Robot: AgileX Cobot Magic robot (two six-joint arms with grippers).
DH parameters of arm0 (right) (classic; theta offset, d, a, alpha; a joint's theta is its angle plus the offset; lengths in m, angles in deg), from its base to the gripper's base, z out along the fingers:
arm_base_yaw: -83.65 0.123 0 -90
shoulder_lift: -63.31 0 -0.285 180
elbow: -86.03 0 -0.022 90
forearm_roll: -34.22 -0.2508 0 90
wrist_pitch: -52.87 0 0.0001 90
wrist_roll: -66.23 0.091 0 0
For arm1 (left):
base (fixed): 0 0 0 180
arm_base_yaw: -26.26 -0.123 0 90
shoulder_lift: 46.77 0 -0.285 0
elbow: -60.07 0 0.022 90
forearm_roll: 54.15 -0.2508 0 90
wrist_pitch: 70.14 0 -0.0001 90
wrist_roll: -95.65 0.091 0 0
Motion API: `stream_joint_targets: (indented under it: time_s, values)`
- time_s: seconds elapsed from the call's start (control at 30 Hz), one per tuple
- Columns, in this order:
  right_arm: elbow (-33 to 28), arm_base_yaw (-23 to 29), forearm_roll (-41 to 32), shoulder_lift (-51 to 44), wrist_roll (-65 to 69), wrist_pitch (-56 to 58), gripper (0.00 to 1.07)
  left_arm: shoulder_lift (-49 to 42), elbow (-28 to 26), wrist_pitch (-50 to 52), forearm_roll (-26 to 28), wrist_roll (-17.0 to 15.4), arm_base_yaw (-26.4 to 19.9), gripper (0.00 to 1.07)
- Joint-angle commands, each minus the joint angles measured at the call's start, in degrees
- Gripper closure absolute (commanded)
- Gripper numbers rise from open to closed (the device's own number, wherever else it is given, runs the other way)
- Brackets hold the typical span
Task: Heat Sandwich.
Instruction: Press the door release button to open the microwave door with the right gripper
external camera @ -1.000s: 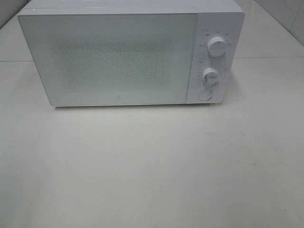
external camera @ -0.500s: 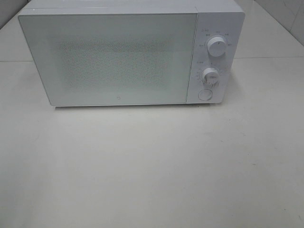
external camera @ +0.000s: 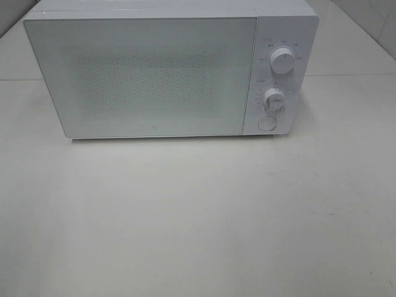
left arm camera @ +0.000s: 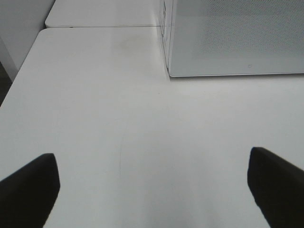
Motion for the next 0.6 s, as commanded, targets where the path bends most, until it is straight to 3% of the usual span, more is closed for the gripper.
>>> stream_joint_targets:
  time_s: [0.03, 0.37, 0.6]
  values:
    - [0.0, -0.4, 0.3, -1.5, 0.2, -0.3, 0.31, -1.4, 0.1, 0.7, 0.3, -0.1, 0.3, 0.05]
    - [3.9, -0.4, -0.2, 2.5, 0.3, -4.4, 0.31, -1.4, 0.1, 0.7, 0.3, -0.1, 0.3, 0.05]
    - [4.2, -0.4, -0.2, 10.7, 0.3, -15.6, 0.31, -1.4, 0.1, 0.7, 0.3, -0.1, 0.3, 0.05]
